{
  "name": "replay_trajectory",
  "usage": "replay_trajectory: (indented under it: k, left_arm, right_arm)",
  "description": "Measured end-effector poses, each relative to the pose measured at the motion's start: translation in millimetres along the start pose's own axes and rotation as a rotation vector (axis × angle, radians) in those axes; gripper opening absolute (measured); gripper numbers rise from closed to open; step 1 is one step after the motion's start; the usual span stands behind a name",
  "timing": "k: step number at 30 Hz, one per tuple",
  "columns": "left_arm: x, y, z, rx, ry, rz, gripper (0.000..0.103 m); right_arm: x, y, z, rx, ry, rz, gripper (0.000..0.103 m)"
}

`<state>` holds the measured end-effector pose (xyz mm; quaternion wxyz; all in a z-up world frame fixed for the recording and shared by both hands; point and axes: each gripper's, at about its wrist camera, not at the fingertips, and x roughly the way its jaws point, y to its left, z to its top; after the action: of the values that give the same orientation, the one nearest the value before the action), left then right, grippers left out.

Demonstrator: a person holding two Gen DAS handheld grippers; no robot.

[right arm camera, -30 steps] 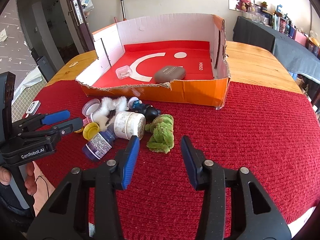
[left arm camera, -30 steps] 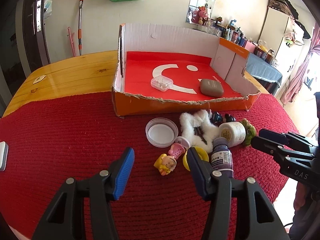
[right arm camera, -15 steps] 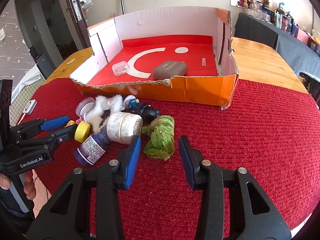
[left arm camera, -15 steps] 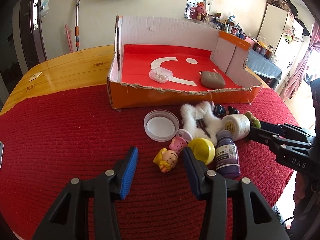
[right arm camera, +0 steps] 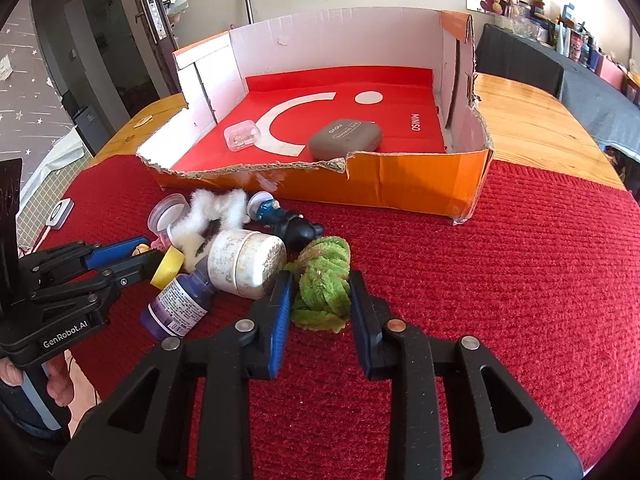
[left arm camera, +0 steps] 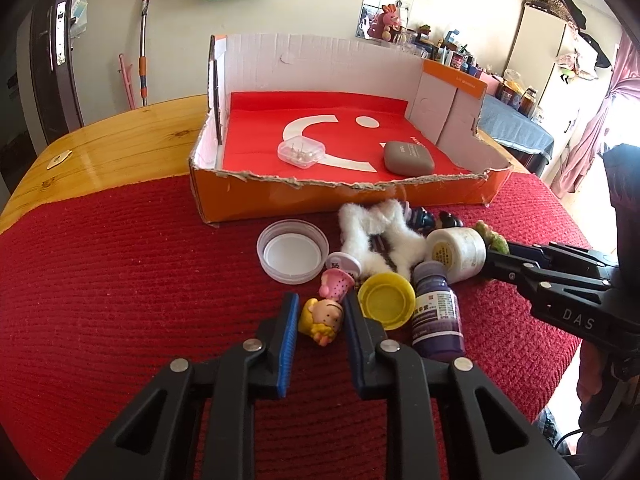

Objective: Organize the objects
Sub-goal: 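Grasp the pink-and-yellow doll with left tool while right tool grasps the green plush, then carry the doll and green plush over the box wall onto the red sheet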

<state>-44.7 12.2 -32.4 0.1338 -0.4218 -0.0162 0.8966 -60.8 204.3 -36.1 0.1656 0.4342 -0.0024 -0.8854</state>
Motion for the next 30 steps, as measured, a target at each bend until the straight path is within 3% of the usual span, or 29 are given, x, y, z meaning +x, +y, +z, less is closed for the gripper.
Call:
replay_trajectory:
  k: [30]
  left_arm:
    - [-40, 1, 2, -0.019, -0.101, 0.011, 0.023]
  right_arm:
    - [-38, 21, 6, -0.040, -0.096, 0.057, 0.024]
